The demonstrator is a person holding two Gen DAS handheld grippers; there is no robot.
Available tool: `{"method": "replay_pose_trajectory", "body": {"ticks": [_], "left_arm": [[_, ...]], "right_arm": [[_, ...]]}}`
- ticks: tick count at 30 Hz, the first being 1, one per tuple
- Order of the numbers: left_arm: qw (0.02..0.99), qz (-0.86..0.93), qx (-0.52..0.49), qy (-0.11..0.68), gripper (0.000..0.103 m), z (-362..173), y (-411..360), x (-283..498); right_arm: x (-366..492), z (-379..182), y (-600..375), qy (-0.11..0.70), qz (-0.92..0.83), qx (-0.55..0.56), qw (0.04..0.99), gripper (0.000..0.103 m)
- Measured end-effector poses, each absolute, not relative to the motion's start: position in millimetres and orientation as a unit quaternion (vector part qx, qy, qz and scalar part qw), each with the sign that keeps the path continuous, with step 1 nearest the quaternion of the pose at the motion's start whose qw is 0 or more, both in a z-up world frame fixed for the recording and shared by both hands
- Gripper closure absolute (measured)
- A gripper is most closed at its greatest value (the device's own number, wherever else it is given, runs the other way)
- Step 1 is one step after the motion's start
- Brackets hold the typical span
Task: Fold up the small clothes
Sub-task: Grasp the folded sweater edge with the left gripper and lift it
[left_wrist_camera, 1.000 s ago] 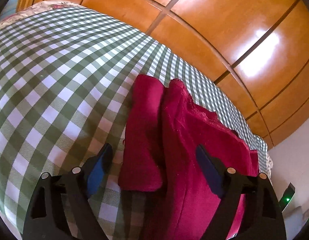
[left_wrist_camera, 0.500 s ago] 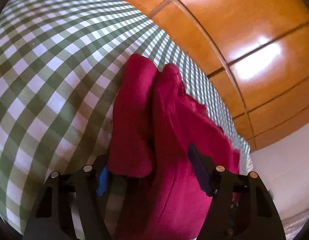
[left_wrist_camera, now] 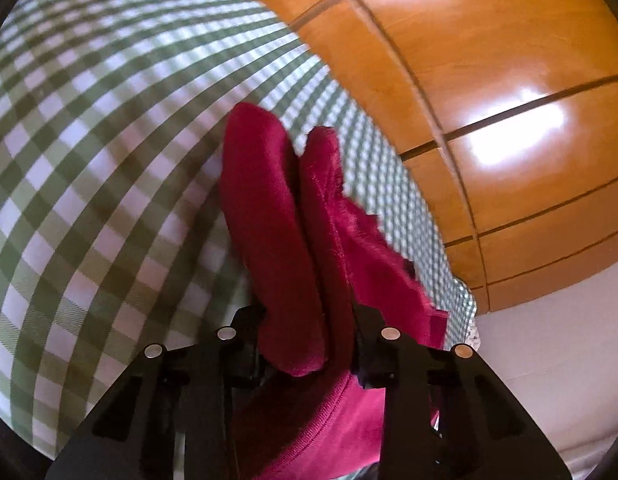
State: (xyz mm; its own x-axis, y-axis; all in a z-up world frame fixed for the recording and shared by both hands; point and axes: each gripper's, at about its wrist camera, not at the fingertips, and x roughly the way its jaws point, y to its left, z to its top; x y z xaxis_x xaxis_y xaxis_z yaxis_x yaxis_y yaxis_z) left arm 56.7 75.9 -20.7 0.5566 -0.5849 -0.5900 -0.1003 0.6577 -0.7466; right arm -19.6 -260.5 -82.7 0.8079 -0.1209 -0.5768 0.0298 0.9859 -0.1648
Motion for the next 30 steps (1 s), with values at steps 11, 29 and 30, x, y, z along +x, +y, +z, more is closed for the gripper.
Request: {"method": "replay_pose_trajectory", "body": {"ticks": [11, 29, 30], "left_arm": [[0.823, -0.212, -0.346, 0.399, 0.074, 37.6, 44.0, 52.8], [0.820, -0.334, -0.267, 0.381, 0.074, 96.6, -65.0, 55.0], [0.819, -0.339, -0.262, 0.383, 0.074, 96.4, -72.6, 56.2]], "right_arm": [[-41.6, -60.7, -305.9, 0.309, -0.097, -0.072, 0.944, 0.002], [-54.6, -84.5, -357.1, 0.340, -0.122, 0.030, 0.932, 0.002], [-55.2, -84.6, -357.5, 0.340, -0.121, 0.035, 0.932, 0.002]]}}
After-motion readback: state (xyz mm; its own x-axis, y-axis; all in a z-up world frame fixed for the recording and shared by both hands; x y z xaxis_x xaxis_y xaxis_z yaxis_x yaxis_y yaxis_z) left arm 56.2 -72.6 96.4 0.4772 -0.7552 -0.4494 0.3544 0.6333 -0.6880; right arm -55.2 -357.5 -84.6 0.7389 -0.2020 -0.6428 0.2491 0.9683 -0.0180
